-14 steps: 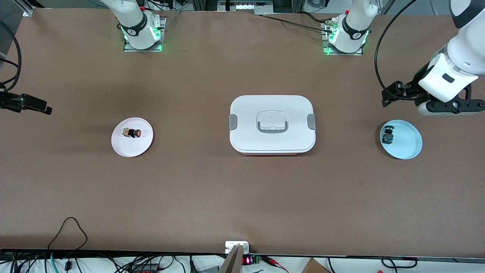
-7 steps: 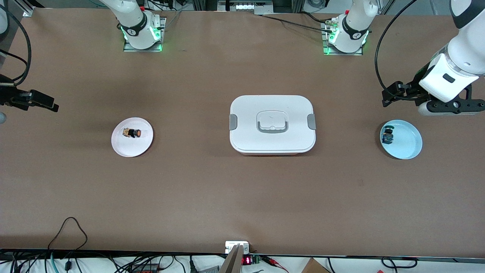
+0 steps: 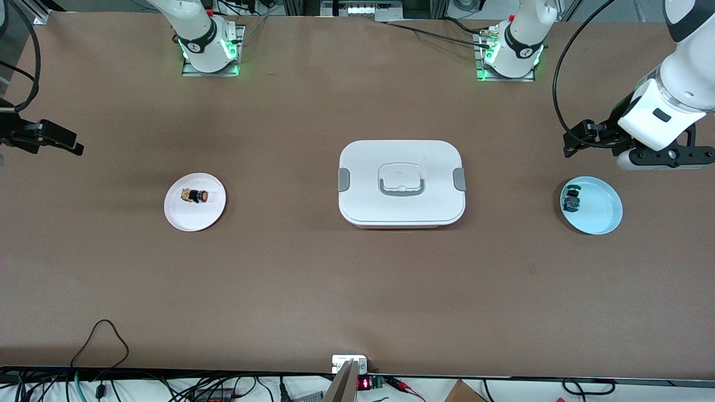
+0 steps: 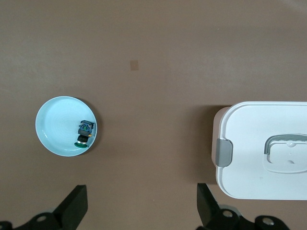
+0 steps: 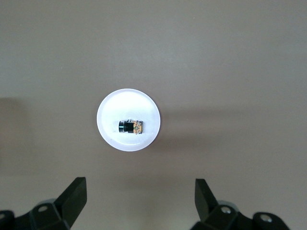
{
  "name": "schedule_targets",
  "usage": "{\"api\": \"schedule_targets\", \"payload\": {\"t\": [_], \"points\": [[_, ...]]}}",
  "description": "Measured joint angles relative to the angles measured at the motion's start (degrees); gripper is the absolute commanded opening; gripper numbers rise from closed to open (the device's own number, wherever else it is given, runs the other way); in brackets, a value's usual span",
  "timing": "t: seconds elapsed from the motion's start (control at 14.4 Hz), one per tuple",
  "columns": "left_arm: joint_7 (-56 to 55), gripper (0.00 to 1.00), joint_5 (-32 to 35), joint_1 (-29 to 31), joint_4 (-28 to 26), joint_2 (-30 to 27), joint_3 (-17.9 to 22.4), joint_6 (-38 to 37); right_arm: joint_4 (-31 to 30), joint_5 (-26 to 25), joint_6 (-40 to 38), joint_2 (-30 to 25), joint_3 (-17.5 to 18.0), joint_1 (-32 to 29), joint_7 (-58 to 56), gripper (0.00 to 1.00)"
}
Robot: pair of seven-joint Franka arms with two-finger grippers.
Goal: Transfer orange switch to right arm and place
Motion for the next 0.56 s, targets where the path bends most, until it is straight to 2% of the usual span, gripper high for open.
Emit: {"api": "schedule_targets", "payload": {"t": [0.56], "points": [[0.00, 1.00, 0.00, 0.03, 0.00, 0.00, 0.02, 0.00, 0.58, -0.74, -2.42, -1.58, 1.09, 0.54, 0.27, 1.00]]}}
